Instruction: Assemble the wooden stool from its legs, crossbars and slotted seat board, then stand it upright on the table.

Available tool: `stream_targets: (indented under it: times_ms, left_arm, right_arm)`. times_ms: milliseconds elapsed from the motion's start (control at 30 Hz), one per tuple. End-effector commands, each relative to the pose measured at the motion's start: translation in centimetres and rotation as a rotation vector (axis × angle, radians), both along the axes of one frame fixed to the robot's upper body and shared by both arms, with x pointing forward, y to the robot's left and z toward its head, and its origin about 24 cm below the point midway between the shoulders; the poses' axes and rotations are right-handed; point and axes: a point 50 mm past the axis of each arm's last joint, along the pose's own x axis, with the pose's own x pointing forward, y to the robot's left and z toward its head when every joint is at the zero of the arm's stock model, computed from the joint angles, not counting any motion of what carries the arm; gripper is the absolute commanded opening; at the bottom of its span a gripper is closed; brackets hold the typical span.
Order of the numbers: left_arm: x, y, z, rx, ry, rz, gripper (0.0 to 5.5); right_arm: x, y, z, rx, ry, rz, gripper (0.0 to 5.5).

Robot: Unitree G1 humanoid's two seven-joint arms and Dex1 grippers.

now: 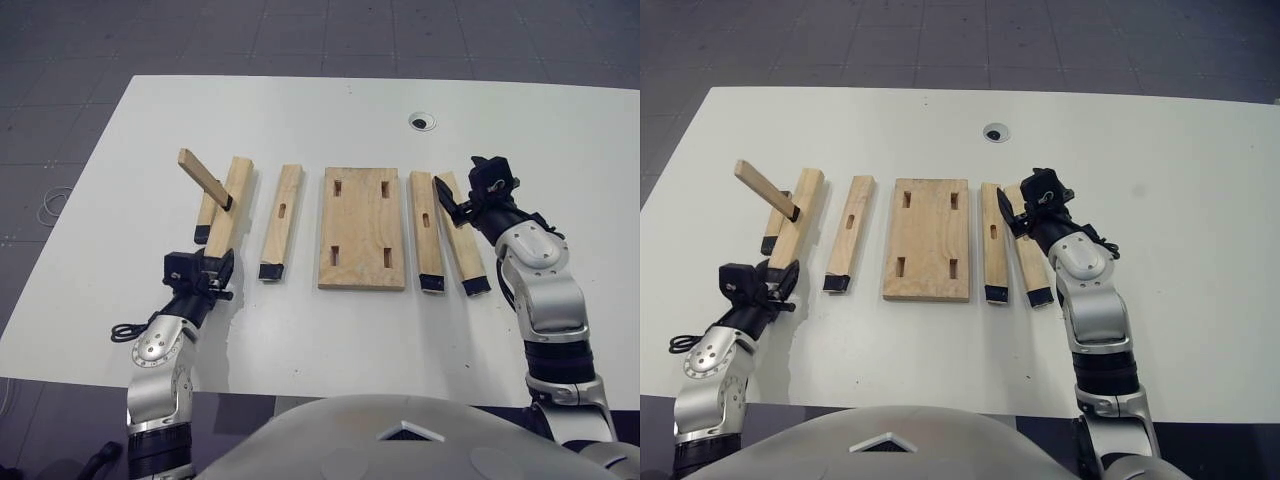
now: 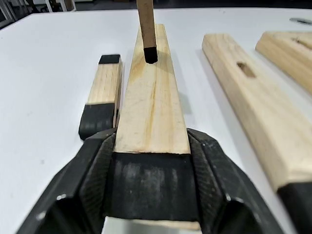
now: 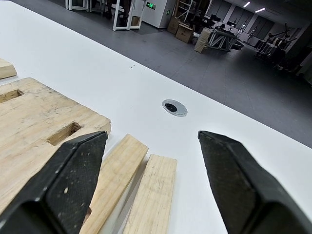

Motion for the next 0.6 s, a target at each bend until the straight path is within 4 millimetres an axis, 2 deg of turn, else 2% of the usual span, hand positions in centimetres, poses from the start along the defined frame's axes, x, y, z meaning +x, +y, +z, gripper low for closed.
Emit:
stream_targets:
  times_ms: [33, 133, 200, 300, 367, 467, 533, 600]
  left_arm:
    - [3.7, -1.0, 5.2, -0.029, -0.189, -0.049, 2.05]
    - [5.8, -2.4, 8.2, -0.055, -0.283, -0.125, 2.05]
    - [7.5, -3.7, 10.4, -0.126, -0.336, -0.207, 2.05]
    - [9.5, -5.9, 12.1, -0.295, -0.348, -0.374, 2.05]
    - [10.5, -7.3, 13.0, -0.461, -0.339, -0.482, 2.05]
    - [10.9, -9.9, 14.1, -0.681, -0.309, -0.644, 2.05]
    - [10.7, -11.5, 14.5, -0.779, -0.283, -0.728, 2.05]
    - [10.4, -12.2, 14.6, -0.833, -0.256, -0.770, 2.05]
  right_arm:
    - [0.8, -0.5, 0.4, 0.091, 0.018, -0.032, 3.43]
    - [1.4, -1.2, 0.5, 0.212, 0.059, -0.076, 3.43]
    - [2.0, -1.4, 0.8, 0.384, 0.124, -0.062, 3.43]
    - [2.1, -0.4, 1.2, 0.716, 0.286, 0.157, 3.43]
    - [2.4, -0.5, 2.3, 0.907, 0.345, 0.280, 3.43]
    - [3.1, -0.2, 4.8, 1.078, 0.303, 0.401, 3.95]
    - [3.3, 0.4, 6.0, 1.165, 0.291, 0.478, 4.26]
    - [3.2, 1.0, 7.0, 1.223, 0.292, 0.554, 4.62]
